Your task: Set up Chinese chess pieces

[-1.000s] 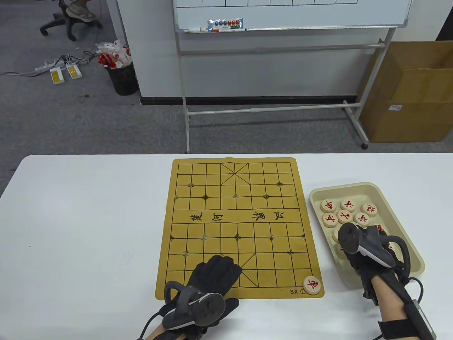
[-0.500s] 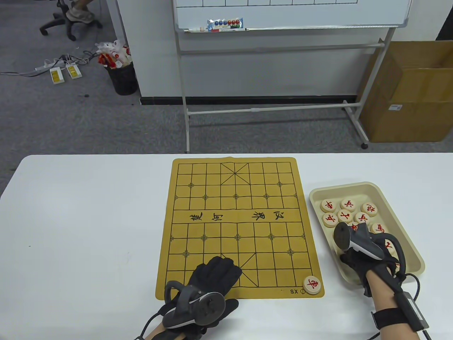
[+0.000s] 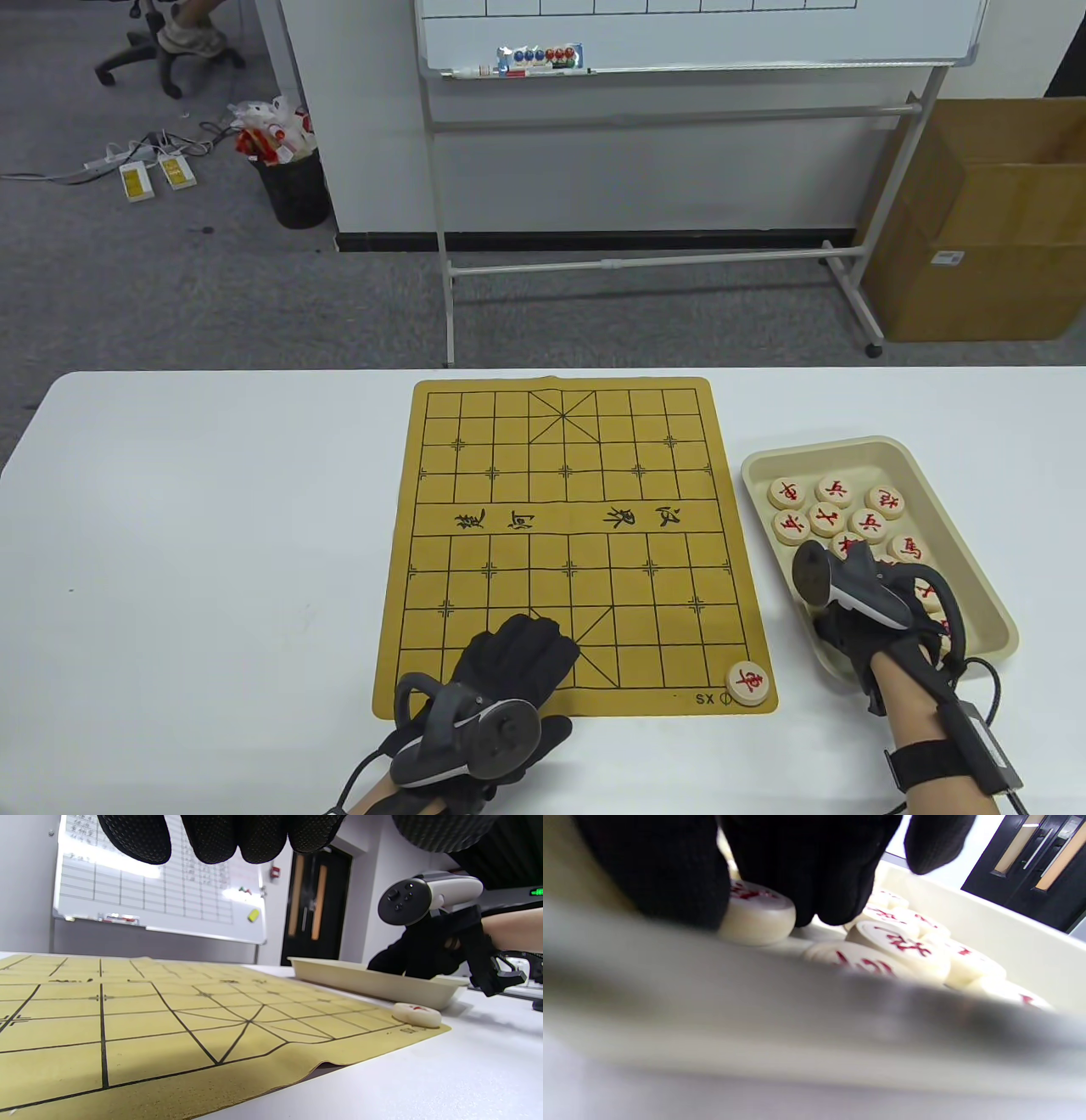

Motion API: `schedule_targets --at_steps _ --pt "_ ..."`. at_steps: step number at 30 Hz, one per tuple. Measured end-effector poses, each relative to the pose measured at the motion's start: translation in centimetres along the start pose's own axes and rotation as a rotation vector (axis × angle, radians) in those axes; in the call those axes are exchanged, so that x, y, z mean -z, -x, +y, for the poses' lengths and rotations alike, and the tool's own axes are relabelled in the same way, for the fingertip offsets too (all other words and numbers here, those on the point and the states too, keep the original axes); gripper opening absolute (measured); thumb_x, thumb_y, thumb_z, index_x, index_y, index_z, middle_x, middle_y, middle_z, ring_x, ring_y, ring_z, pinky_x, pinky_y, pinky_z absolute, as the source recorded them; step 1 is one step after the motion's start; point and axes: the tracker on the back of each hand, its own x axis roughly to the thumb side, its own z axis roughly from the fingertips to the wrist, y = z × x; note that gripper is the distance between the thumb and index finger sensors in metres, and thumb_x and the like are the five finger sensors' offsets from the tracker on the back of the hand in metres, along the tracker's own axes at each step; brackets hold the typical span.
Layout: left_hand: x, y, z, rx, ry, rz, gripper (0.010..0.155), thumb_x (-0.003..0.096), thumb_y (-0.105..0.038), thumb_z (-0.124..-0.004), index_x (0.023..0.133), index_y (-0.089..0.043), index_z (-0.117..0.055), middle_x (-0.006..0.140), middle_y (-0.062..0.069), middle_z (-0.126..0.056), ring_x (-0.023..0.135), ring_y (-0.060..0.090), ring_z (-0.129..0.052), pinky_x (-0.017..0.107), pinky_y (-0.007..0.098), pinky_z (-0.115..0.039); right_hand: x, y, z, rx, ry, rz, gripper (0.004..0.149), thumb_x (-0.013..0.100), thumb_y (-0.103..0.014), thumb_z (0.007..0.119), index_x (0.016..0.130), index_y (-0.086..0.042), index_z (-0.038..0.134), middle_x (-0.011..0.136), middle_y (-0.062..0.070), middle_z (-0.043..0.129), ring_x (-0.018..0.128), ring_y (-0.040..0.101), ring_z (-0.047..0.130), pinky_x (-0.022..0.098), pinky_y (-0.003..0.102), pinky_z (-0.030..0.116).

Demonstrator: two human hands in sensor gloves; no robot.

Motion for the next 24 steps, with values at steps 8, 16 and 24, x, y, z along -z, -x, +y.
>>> schedule_targets --at_steps 8,16,24 --pt "0.0 0.1 0.0 -0.004 -0.009 0.005 0.079 0.0388 -0.06 -0.064 0.108 -0.029 -0.044 0.118 0.005 -0.047 0.111 0.032 -0.052 0.077 0.06 -0.057 -1.0 0.4 -1.1 0.013 0.061 0.006 0.076 0.039 -0.047 0.091 0.105 -0.024 0.062 0.103 0.002 0.081 0.093 0.027 0.084 0.077 0.062 0.054" --pt "0.0 0.0 0.0 -0.003 -0.011 -0.003 0.079 0.0389 -0.06 -0.064 0.109 -0.029 -0.044 0.118 0.005 -0.047 0.111 0.033 -0.051 0.077 0.06 -0.057 -4.6 -1.1 -6.2 0.12 0.296 -0.067 0.077 0.039 -0.048 0.09 0.105 -0.022 0.062 0.103 0.003 0.081 0.092 0.028 0.085 0.076 0.063 0.055" --pt "-0.1 0.1 0.1 -0.012 -0.027 -0.002 0.078 0.0388 -0.059 -0.064 0.108 -0.029 -0.044 0.118 0.005 -0.047 0.111 0.032 -0.052 0.077 0.06 -0.057 -3.8 -12.4 -10.0 0.063 0.279 -0.309 0.077 0.039 -0.048 0.09 0.106 -0.022 0.061 0.103 0.003 0.081 0.093 0.028 0.085 0.076 0.062 0.056"
